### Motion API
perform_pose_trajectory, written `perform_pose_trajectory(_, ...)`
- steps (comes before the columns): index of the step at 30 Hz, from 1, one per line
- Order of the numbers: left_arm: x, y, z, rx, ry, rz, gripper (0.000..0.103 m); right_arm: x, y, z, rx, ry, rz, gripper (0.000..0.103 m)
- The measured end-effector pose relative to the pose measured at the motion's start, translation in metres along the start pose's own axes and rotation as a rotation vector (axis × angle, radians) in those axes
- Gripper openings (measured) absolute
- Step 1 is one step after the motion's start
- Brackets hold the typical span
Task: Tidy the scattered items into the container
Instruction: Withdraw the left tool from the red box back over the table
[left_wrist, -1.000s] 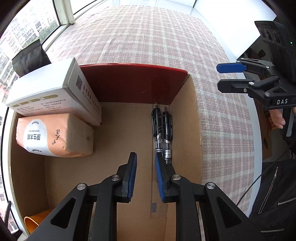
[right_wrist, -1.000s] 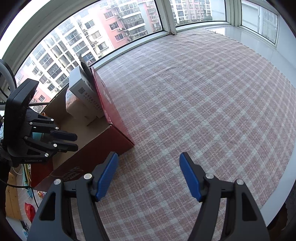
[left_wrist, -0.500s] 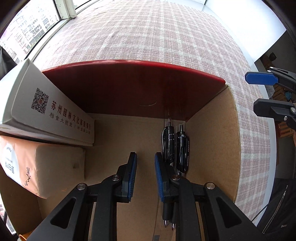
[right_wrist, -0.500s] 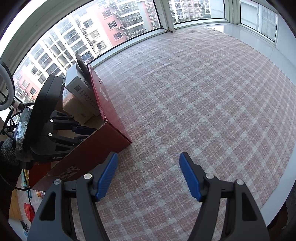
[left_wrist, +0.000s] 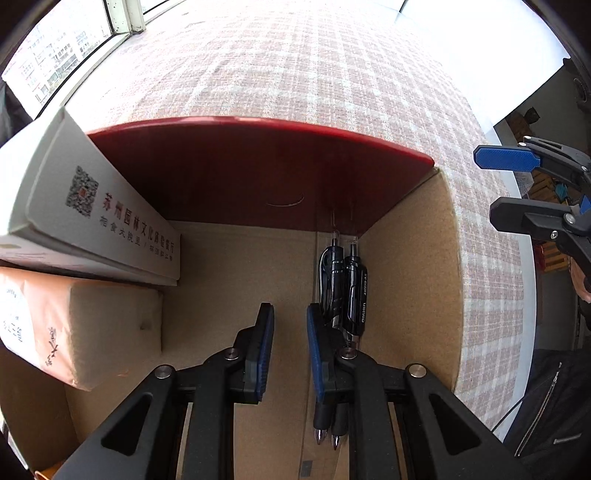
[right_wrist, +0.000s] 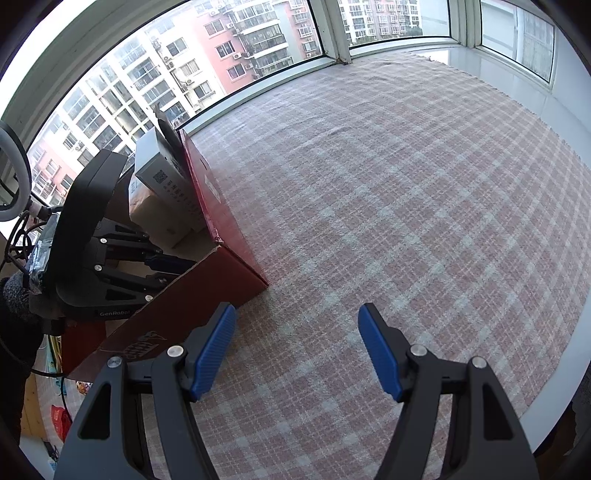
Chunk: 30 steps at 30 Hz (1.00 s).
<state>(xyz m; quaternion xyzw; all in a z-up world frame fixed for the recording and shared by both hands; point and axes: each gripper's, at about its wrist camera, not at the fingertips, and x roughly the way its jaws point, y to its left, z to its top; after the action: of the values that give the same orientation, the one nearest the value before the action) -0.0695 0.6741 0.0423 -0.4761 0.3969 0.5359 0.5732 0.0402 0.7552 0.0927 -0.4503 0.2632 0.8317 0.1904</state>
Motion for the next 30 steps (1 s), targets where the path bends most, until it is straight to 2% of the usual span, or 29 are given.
perform_pose_trajectory(2, -0.018, -0.005, -0.004, -0.013, -0.039, 0.013, 0.016, -0.003, 0.002, -0.001, 0.001, -0.006, 0.008, 0.068)
perform_pose_trajectory(6, -0.059, -0.018, -0.015, -0.044, -0.128, 0.037, 0.025, -0.009, 0.007, -0.004, 0.005, -0.012, 0.025, 0.068)
perform_pose_trajectory(9, -0.094, -0.026, -0.033, -0.081, -0.209, 0.051, 0.027, -0.016, 0.014, -0.006, 0.006, -0.017, 0.041, 0.068)
perform_pose_trajectory(13, -0.147, -0.024, -0.058, -0.142, -0.316, 0.086, 0.044, -0.032, 0.030, -0.012, -0.021, -0.029, 0.057, 0.068)
perform_pose_trajectory(15, -0.189, 0.002, -0.080, -0.186, -0.374, 0.099, 0.055, -0.041, 0.038, -0.016, -0.040, -0.039, 0.062, 0.068)
perform_pose_trajectory(17, -0.199, -0.002, -0.098, -0.237, -0.424, 0.113, 0.063, -0.051, 0.046, -0.020, -0.055, -0.049, 0.066, 0.068)
perform_pose_trajectory(22, -0.216, -0.027, -0.171, -0.362, -0.503, 0.151, 0.069, -0.078, 0.065, -0.031, -0.093, -0.079, 0.079, 0.068)
perform_pose_trajectory(24, -0.222, -0.031, -0.209, -0.427, -0.512, 0.190, 0.073, -0.088, 0.074, -0.038, -0.108, -0.090, 0.089, 0.068)
perform_pose_trajectory(30, -0.230, -0.038, -0.330, -0.672, -0.502, 0.299, 0.075, -0.106, 0.105, -0.064, -0.185, -0.100, 0.107, 0.068)
